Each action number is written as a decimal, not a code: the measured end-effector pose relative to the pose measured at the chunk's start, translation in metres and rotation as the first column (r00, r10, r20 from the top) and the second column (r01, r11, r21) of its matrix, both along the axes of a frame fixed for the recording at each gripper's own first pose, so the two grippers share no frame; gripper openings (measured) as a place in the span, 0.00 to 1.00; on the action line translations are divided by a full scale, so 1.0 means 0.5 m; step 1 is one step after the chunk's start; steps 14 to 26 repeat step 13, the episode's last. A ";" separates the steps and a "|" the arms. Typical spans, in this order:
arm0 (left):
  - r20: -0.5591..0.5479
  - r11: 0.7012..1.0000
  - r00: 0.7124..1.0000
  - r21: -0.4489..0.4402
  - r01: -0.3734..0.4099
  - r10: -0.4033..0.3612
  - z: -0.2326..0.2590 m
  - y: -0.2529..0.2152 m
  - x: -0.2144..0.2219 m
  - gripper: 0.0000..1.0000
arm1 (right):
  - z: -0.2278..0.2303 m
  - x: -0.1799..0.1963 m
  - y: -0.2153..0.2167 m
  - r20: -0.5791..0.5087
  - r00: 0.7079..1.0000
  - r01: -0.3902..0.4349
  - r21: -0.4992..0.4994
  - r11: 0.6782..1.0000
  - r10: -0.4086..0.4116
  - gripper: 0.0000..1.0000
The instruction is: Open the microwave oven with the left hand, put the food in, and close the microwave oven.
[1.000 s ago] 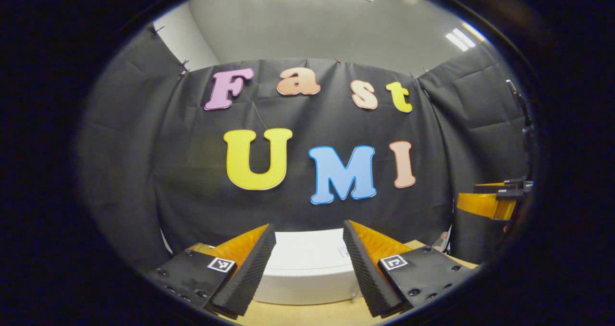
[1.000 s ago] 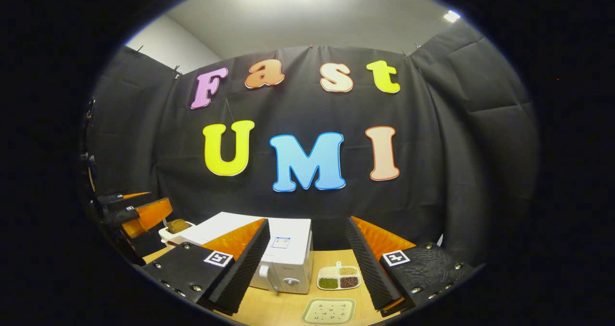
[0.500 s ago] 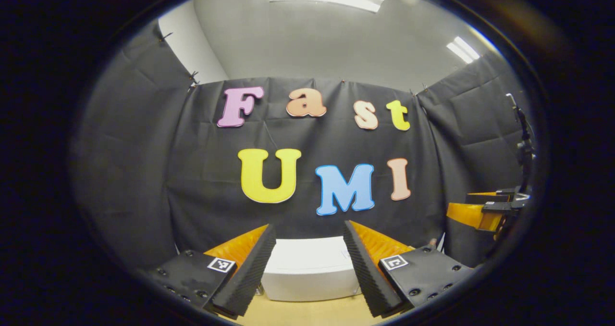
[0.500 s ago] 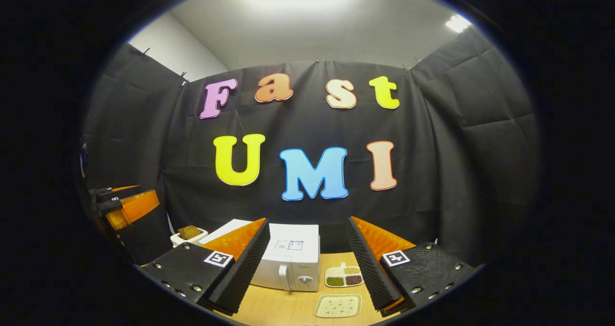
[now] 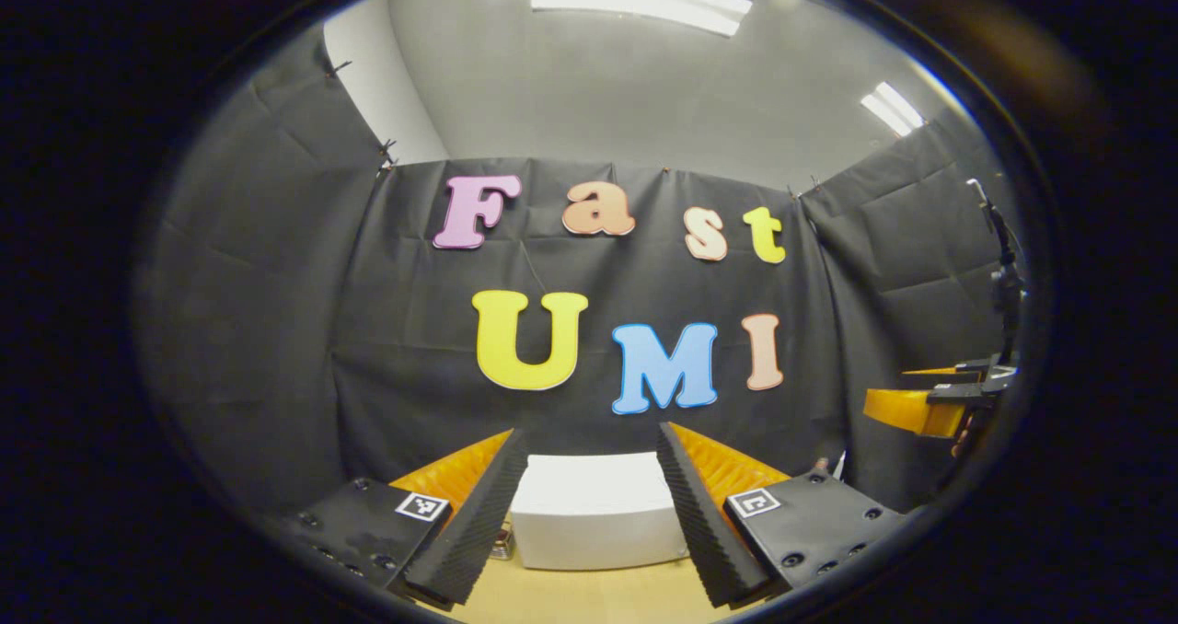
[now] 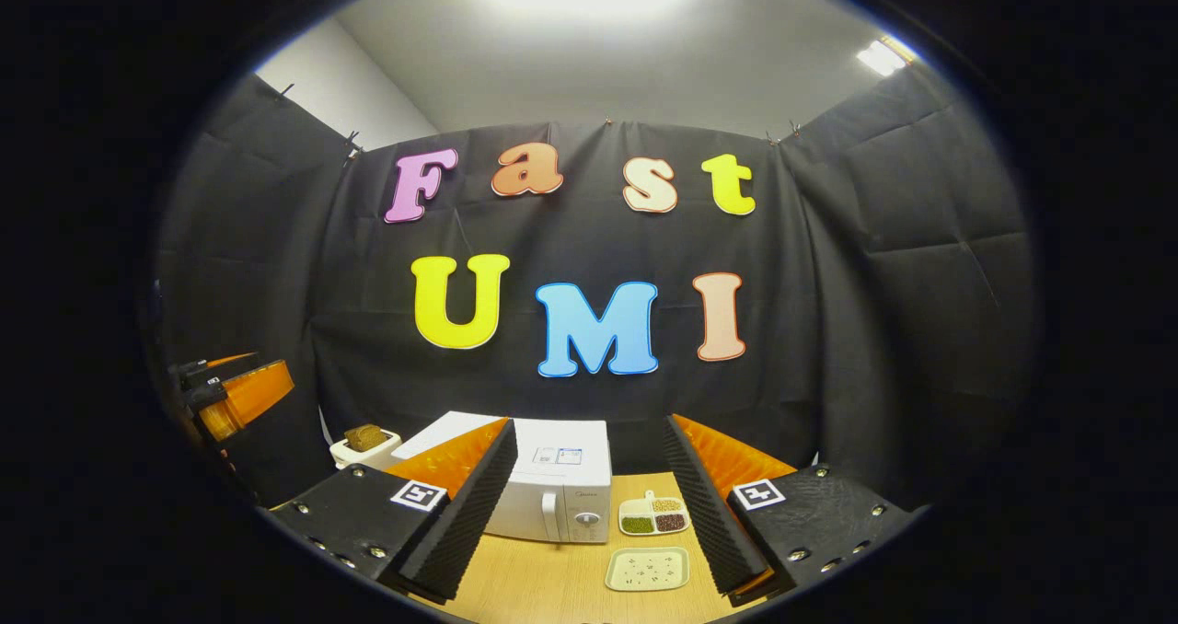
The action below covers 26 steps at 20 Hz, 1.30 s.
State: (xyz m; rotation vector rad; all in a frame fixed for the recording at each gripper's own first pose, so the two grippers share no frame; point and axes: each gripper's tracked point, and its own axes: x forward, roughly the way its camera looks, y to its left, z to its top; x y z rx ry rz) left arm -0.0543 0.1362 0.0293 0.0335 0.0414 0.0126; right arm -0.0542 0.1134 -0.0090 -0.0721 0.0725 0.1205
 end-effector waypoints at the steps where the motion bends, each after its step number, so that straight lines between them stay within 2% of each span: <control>1: 0.005 1.000 1.000 0.005 -0.002 0.002 0.009 0.001 -0.005 0.95 | 0.004 0.001 0.003 0.003 1.000 -0.005 0.007 1.000 0.005 0.97; 8: 0.046 0.998 0.998 0.054 -0.040 0.037 0.042 -0.031 0.005 0.93 | 0.010 0.012 -0.022 0.016 0.999 -0.034 0.047 0.998 0.033 0.97; 13: 0.021 1.000 1.000 0.003 -0.020 0.019 0.014 -0.132 0.044 0.94 | 0.008 0.027 -0.073 -0.009 0.998 -0.068 0.053 0.996 0.068 0.97; 26: 0.021 1.000 1.000 0.003 -0.020 0.019 0.014 -0.132 0.044 0.94 | 0.008 0.027 -0.073 -0.009 0.998 -0.068 0.053 0.996 0.068 0.97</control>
